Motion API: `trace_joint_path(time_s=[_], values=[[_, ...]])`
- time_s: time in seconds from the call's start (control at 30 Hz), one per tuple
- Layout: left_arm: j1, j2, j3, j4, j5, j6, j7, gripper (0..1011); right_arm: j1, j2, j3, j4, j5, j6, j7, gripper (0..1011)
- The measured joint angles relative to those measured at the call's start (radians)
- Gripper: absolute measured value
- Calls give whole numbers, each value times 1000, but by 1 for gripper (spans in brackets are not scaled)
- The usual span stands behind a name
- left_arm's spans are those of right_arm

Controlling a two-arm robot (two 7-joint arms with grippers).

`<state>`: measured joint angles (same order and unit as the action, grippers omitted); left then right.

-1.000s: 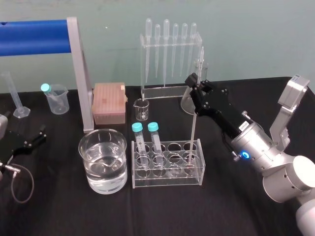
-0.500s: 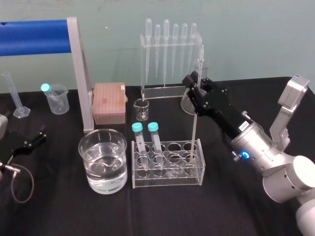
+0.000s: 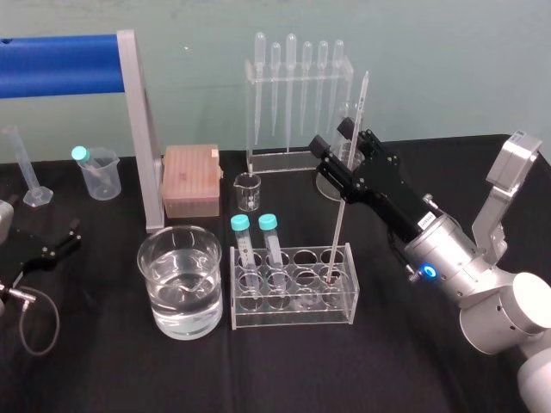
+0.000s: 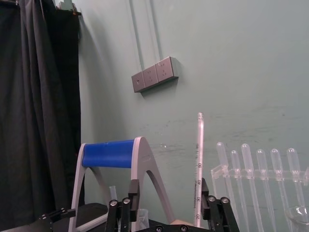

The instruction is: Hold the thermometer with one hand and immerse one end into the beaker, then reinsert it into the test tube rack.

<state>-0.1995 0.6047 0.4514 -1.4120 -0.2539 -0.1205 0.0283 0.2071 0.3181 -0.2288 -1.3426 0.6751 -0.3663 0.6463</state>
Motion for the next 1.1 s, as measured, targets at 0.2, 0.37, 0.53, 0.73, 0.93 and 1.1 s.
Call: trace_joint_path(time_s=[0.2, 0.37, 0.53, 0.73, 0.93, 1.1], values=[[0, 0, 0, 0, 0, 0, 0, 1008, 0, 0, 0, 0, 0, 0, 0, 891], [0, 0, 0, 0, 0, 0, 0, 1008, 0, 0, 0, 0, 0, 0, 0, 998], [0, 0, 0, 0, 0, 0, 0, 1008, 0, 0, 0, 0, 0, 0, 0, 1003], [0, 0, 0, 0, 0, 0, 0, 1008, 0, 0, 0, 0, 0, 0, 0, 1003], [0, 0, 0, 0, 0, 0, 0, 1008, 0, 0, 0, 0, 0, 0, 0, 1003], [0, 0, 0, 0, 0, 0, 0, 1008, -2, 4, 0, -11, -18, -2, -14, 1003]])
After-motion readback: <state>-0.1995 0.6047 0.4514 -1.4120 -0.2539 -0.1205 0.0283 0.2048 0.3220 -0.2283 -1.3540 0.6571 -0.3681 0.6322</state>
